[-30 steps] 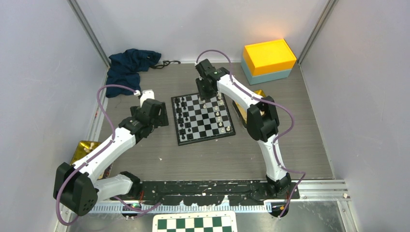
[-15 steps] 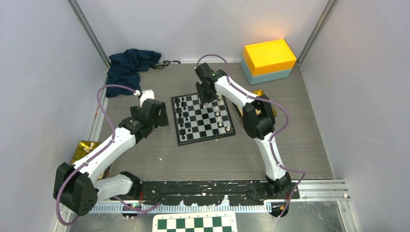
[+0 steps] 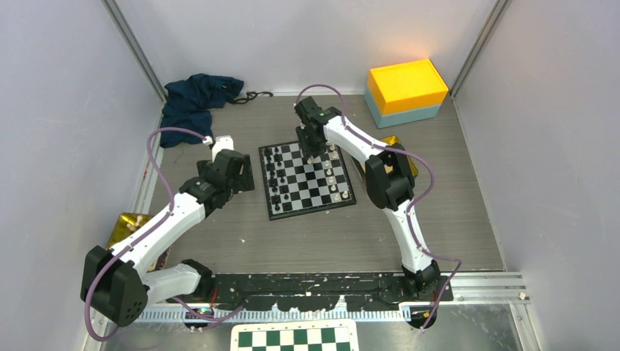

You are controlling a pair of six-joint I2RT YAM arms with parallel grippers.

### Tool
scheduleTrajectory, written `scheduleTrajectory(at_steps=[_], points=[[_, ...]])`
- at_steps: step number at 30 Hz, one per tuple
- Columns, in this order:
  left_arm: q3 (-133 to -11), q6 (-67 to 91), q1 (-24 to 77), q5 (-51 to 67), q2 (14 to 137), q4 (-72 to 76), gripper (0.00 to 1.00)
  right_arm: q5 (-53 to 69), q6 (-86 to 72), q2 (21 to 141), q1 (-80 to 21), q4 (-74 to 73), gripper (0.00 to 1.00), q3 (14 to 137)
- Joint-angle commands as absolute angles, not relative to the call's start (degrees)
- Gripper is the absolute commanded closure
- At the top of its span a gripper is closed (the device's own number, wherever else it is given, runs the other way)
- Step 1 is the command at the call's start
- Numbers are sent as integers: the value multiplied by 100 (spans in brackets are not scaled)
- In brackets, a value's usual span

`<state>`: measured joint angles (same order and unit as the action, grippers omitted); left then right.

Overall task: Set up the chess pieces on the board
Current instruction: Pick up the chess piece from the chessboard.

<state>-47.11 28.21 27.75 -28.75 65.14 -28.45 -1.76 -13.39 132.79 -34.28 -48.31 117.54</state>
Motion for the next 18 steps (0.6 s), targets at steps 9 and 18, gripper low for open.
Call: scheduleTrajectory(at_steps=[9, 18], points=[[-4786, 2780, 2751, -3013, 6421, -2549, 0, -79, -1265, 13368, -3435, -4677, 68, 11910], [-4754, 2795, 2751, -3006, 6416, -2539, 0, -139, -1249, 13295, -3435, -4649, 83, 11801]])
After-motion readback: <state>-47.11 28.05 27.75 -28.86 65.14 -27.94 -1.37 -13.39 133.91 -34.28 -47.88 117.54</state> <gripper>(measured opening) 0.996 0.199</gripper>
